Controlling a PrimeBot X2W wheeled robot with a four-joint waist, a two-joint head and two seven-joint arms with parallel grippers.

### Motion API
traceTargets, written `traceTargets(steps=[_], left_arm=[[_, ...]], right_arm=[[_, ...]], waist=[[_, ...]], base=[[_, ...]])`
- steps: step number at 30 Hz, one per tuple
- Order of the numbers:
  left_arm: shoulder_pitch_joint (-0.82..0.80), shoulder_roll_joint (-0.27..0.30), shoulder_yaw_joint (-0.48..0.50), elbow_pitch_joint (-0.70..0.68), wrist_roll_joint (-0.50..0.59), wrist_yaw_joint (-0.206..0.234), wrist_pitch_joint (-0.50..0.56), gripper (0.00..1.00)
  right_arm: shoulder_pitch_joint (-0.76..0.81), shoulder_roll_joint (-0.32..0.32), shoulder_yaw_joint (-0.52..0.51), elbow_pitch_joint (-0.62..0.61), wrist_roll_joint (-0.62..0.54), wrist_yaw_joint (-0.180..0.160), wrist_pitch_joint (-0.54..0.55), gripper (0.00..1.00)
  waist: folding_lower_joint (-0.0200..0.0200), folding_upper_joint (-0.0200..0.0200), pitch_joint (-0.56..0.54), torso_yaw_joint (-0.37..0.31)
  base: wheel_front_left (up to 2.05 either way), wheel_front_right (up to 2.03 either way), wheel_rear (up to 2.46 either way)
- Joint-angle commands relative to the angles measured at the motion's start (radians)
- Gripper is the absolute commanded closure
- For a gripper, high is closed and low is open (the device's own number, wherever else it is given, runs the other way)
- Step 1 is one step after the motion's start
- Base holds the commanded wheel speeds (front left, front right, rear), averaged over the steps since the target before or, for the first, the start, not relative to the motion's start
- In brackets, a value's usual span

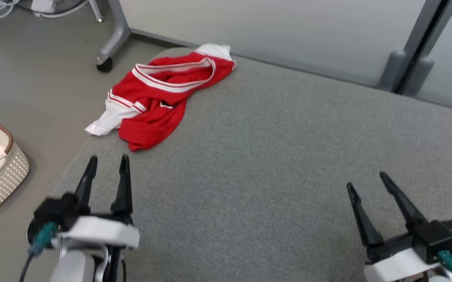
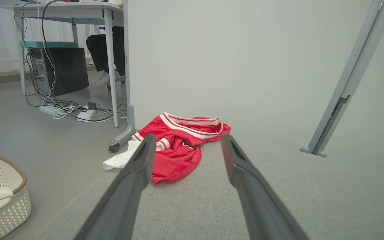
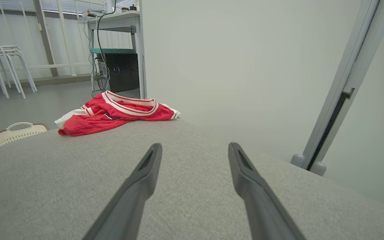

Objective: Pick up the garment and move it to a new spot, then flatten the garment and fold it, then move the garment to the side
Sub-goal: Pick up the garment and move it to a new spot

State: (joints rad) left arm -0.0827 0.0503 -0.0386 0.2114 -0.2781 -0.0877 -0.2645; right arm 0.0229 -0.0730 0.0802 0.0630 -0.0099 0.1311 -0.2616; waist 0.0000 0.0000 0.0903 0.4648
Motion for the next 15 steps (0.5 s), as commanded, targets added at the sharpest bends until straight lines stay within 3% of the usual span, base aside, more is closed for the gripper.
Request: traceTargets(steps=[1, 8, 9, 15], left_arm=[[-0.11, 0.004, -0.003, 0.052, -0.014, -0.011, 0.012, 0.0], [-0.598, 0.083, 0.02, 0.368, -0.064, -0.026, 0.14, 0.0], [-0.598, 0.083, 0.02, 0.368, -0.064, -0.026, 0.14, 0.0], [-0.848, 0.164, 0.05, 0.67, -0.084, -0.016, 0.234, 0.0]], right_arm=[[-0.05, -0.035, 0.004, -0.017, -0.01, -0.001, -0.005, 0.0], [-0.207, -0.15, 0.06, -0.096, -0.025, 0.0, 0.012, 0.0], [-0.207, -0.15, 0.06, -0.096, -0.025, 0.0, 0.012, 0.0], [-0.265, -0.184, 0.099, -0.148, -0.008, -0.001, 0.031, 0.0]], waist=[[0.0, 0.0, 0.193, -0.054], [0.0, 0.0, 0.464, -0.128], [0.0, 0.0, 0.464, -0.128], [0.0, 0.0, 0.552, -0.207]], base=[[0.0, 0.0, 0.0], [0.0, 0.0, 0.0], [0.0, 0.0, 0.0], [0.0, 0.0, 0.0]])
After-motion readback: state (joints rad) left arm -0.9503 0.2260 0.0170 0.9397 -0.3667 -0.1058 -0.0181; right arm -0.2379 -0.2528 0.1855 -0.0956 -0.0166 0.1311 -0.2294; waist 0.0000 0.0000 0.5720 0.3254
